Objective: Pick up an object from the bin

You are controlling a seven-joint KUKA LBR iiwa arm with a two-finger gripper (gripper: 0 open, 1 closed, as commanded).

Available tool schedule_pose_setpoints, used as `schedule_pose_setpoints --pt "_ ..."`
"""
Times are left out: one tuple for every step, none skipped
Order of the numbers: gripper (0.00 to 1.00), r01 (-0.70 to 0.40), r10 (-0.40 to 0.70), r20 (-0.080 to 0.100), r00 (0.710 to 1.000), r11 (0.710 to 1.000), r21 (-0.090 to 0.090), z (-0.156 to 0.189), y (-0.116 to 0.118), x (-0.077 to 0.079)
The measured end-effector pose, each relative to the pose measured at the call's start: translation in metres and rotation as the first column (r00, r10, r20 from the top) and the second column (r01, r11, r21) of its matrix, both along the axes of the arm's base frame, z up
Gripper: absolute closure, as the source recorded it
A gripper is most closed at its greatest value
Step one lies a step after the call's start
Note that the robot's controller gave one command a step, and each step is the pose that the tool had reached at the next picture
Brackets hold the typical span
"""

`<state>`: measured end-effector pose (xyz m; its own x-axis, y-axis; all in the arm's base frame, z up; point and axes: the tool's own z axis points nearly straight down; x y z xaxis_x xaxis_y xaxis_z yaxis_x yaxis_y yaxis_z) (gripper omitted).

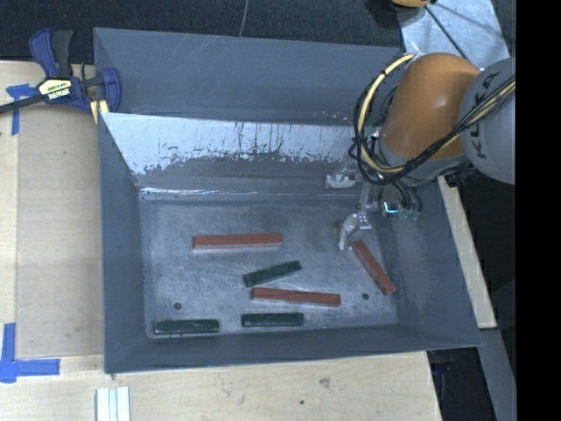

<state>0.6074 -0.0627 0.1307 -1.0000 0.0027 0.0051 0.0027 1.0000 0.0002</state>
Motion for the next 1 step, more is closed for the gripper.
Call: schedule_pose_setpoints --pt "0.00 -0.001 0.001 0.008 1.000 1.000 -0.001 0.0050 0.0001 0.0019"
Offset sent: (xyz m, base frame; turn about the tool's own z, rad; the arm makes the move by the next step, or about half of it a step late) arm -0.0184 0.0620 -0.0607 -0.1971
